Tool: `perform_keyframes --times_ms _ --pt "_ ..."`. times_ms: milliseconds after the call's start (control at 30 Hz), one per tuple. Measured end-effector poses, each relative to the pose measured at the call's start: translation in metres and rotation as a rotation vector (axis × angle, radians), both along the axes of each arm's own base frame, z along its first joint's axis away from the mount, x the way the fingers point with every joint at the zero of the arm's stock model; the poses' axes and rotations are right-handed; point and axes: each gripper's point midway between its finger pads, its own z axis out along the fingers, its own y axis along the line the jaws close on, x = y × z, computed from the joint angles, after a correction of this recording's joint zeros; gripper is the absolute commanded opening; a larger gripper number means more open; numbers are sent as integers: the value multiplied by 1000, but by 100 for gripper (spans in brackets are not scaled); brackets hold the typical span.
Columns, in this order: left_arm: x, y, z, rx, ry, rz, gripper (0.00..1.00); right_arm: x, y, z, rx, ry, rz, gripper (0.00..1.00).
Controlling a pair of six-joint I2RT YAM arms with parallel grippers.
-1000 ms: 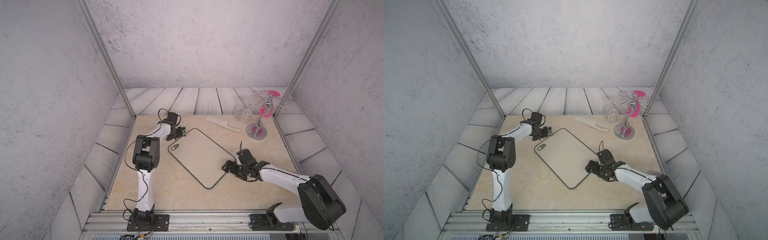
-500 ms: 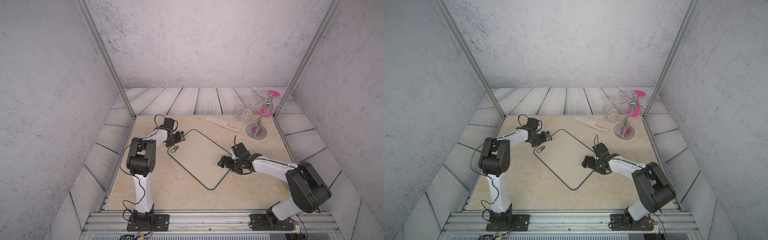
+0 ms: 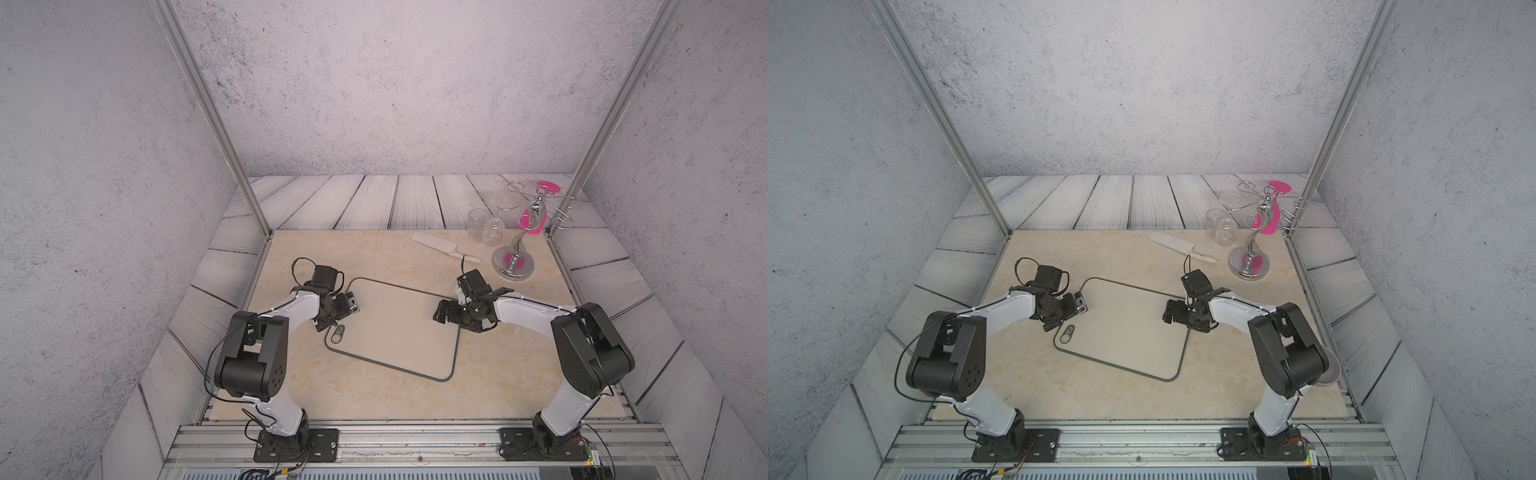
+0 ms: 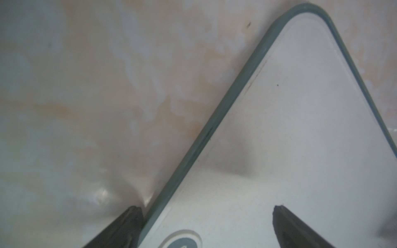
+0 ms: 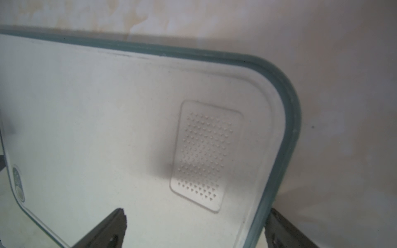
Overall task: Align the knife with the edge of the cutting board
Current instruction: Adjust the work surface at the center of the board.
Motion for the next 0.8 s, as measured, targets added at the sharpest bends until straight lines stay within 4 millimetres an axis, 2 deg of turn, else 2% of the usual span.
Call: perform_keyframes --times_ms 133,367,800 --pt "-11 6 0 32 17 12 100 13 9 2 16 -6 13 99" --pt "-14 14 0 77 23 22 100 35 24 4 41 -17 28 99" --pt "-14 16 -3 95 32 16 100 40 28 3 25 -3 58 99"
